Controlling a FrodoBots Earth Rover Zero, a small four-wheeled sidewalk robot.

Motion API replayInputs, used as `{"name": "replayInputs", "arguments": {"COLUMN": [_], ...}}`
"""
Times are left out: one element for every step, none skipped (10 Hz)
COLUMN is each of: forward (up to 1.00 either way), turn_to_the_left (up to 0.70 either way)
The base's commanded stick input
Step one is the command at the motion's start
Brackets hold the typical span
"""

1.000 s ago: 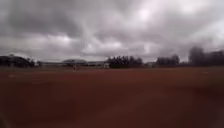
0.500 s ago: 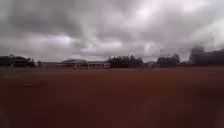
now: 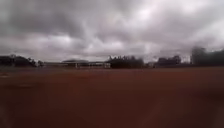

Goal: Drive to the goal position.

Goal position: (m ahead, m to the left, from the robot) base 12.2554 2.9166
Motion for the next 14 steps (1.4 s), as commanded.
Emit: {"name": "replayInputs", "arguments": {"forward": [0.7,0.7,0.7,0.7,0.7,0.7,0.7,0.7,0.7,0.7,0.7,0.7,0.7,0.7], "turn_to_the_left": [0.0,0.0,0.0,0.0,0.0,0.0,0.0,0.0,0.0,0.0,0.0,0.0,0.0,0.0]}}
